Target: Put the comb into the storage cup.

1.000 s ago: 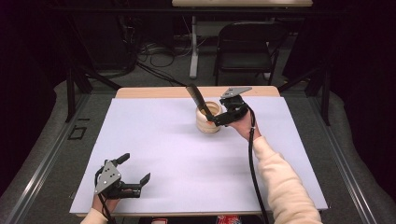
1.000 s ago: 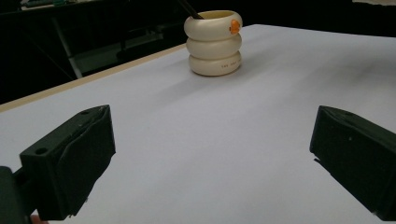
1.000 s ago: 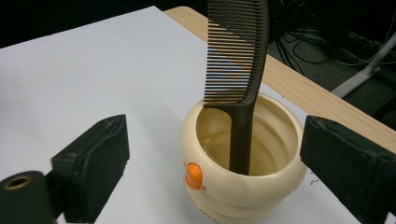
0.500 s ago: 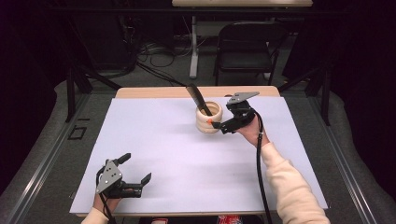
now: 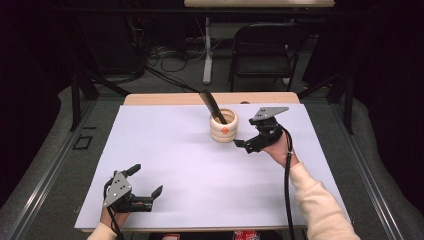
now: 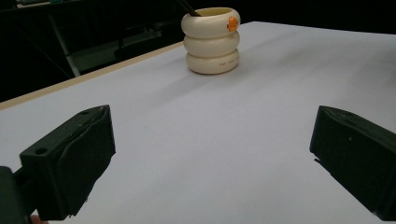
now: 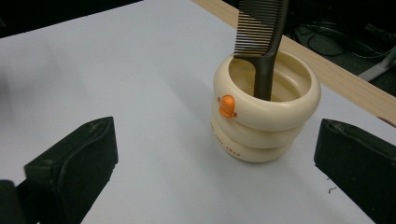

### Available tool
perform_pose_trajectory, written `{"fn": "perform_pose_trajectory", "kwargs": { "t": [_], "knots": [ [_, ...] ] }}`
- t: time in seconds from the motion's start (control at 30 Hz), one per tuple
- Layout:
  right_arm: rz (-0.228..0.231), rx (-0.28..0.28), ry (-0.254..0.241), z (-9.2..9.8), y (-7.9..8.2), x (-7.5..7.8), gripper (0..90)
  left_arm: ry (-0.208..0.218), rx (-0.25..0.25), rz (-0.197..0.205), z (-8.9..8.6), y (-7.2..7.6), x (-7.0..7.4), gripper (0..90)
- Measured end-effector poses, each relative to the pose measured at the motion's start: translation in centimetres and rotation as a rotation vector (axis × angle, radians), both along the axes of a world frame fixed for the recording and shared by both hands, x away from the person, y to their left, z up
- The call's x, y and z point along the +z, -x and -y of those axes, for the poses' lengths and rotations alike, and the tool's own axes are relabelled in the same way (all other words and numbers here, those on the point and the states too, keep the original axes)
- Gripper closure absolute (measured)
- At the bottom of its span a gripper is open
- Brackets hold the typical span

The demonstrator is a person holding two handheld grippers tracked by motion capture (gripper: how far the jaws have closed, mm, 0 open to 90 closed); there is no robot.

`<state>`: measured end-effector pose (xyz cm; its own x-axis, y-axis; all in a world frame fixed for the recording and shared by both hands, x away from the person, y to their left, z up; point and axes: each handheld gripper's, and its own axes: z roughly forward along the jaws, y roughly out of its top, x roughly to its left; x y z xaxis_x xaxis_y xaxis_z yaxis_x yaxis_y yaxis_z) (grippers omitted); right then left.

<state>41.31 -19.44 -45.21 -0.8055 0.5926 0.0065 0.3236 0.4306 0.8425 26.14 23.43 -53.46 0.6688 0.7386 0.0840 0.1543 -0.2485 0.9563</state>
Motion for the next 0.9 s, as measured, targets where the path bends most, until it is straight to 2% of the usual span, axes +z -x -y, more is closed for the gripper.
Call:
{"fn": "perform_pose_trajectory", "kwargs": {
  "t": [0.33, 0.47, 0.9],
  "knots": [
    [0.002, 0.013, 0.017, 0.6, 2.0, -0.1, 0.0, -0.002, -0.002, -0.006, 0.0, -0.1, -0.1, 0.2],
    [0.012, 0.008, 0.019, 1.0, 2.7, -0.4, 0.0, -0.004, -0.002, -0.006, 0.0, -0.1, -0.1, 0.2],
    [0.001, -0.010, 0.018, 2.4, 4.5, -1.7, 0.0, -0.007, -0.004, -0.008, 0.0, -0.1, -0.1, 0.2]
  ]
}}
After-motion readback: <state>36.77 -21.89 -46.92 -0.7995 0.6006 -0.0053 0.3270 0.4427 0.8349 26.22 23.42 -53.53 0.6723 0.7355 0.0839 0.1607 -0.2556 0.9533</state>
